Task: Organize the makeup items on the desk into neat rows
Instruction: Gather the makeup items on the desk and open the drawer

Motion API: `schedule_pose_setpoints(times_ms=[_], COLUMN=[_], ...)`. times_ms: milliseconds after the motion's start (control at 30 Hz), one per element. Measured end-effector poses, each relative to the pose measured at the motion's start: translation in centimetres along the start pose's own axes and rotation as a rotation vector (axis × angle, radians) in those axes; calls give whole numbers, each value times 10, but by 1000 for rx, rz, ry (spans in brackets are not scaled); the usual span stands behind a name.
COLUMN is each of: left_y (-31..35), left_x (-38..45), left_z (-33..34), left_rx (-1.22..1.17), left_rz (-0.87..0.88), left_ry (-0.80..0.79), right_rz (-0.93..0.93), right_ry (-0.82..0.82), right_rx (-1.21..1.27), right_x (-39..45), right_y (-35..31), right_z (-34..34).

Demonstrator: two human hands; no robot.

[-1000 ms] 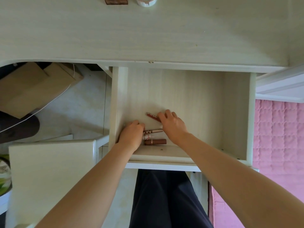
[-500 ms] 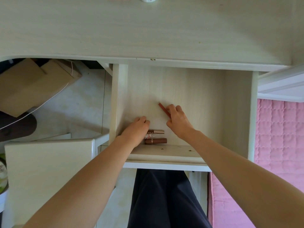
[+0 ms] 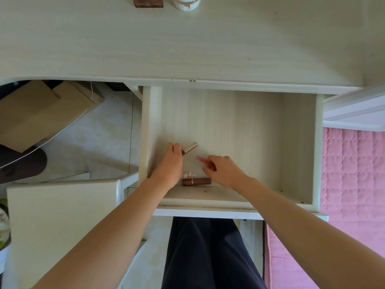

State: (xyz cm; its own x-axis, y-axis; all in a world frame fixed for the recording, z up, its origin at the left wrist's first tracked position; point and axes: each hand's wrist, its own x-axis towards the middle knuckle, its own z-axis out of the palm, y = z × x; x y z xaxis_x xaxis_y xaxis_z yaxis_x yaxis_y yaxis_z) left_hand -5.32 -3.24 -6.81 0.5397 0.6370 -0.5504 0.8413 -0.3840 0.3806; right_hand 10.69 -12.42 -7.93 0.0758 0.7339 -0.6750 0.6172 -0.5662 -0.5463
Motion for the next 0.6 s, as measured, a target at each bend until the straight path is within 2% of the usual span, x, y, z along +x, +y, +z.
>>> schedule_pose_setpoints(times_ms=[167,333,600], left_y=[0,-5,-8], left_x=[2,8,13], left_z=[-3,-3,0], left_rx=[-21,-37,-34], left_rz=[-112,-234,-268], left_ry=[-44,-221,-335], right_rz=[-80,-179,-189], right_ry=[-81,-125,-161], right_rx=[-179,-278,-297], right_x=[-1,-2,1], right_y=[-3,0,-4], right_z=[8,15,19])
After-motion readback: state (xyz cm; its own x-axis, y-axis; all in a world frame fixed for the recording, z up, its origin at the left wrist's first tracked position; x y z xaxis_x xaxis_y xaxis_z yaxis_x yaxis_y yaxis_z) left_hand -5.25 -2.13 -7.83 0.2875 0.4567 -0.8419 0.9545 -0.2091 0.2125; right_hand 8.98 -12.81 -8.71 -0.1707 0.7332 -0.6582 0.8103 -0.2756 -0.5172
